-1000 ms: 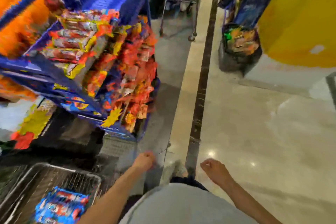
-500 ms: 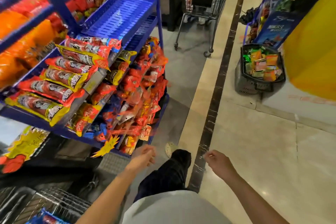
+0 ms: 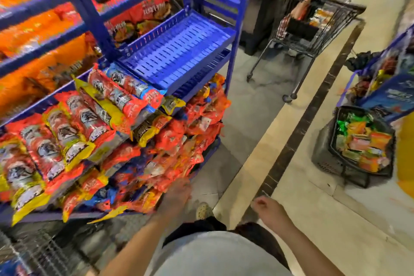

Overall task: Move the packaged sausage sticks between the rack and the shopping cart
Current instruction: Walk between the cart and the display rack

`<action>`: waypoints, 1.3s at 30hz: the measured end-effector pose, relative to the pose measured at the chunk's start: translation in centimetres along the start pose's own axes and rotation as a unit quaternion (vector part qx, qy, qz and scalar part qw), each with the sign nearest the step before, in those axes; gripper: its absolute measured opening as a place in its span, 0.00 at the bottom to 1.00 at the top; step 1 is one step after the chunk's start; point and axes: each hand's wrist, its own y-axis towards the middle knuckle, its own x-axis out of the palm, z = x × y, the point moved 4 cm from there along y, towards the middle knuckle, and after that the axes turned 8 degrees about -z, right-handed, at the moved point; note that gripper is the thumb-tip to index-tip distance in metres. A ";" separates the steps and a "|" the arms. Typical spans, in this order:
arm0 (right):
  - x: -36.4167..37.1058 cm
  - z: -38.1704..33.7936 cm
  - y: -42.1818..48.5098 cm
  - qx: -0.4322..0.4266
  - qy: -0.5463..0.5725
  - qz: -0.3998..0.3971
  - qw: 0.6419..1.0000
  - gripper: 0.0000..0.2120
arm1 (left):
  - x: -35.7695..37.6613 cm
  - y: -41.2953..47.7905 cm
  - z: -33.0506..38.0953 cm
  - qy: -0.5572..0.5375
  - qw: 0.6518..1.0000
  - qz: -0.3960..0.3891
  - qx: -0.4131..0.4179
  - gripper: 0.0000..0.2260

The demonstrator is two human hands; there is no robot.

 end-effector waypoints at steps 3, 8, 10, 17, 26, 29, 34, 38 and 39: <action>-3.1 -3.6 2.3 -0.023 -0.001 0.004 1.000 0.08 | 0.5 -0.4 5.6 -0.016 0.999 0.032 0.037 0.06; -6.8 -14.4 7.4 -0.131 0.012 -0.027 0.991 0.18 | -1.8 -0.9 13.1 -0.083 0.962 0.186 0.182 0.15; -6.8 -18.8 9.3 -0.160 0.014 -0.052 0.986 0.18 | -2.9 -0.5 13.3 -0.103 0.951 0.226 0.184 0.24; -5.2 -33.5 12.6 -0.265 -0.031 -0.101 0.958 0.21 | -3.9 2.8 14.8 -0.225 0.919 0.320 0.048 0.41; -1.2 -37.0 17.2 -0.125 0.001 -0.312 0.942 0.25 | -2.2 5.0 18.3 -0.339 0.869 0.360 0.017 0.11; -0.9 -36.1 19.9 -0.165 0.004 -0.272 0.948 0.41 | -1.4 5.3 19.3 -0.322 0.856 0.403 0.023 0.20; -4.0 -35.8 18.2 -0.274 -0.028 -0.193 0.942 0.27 | 0.0 5.9 20.2 -0.358 0.821 0.436 0.088 0.16; -6.9 -33.5 17.2 -0.280 -0.009 -0.221 0.934 0.15 | 0.7 6.4 21.4 -0.438 0.782 0.434 0.091 0.11; -7.3 -33.1 17.3 -0.275 -0.009 -0.233 0.933 0.13 | 0.7 6.5 21.6 -0.450 0.775 0.436 0.081 0.11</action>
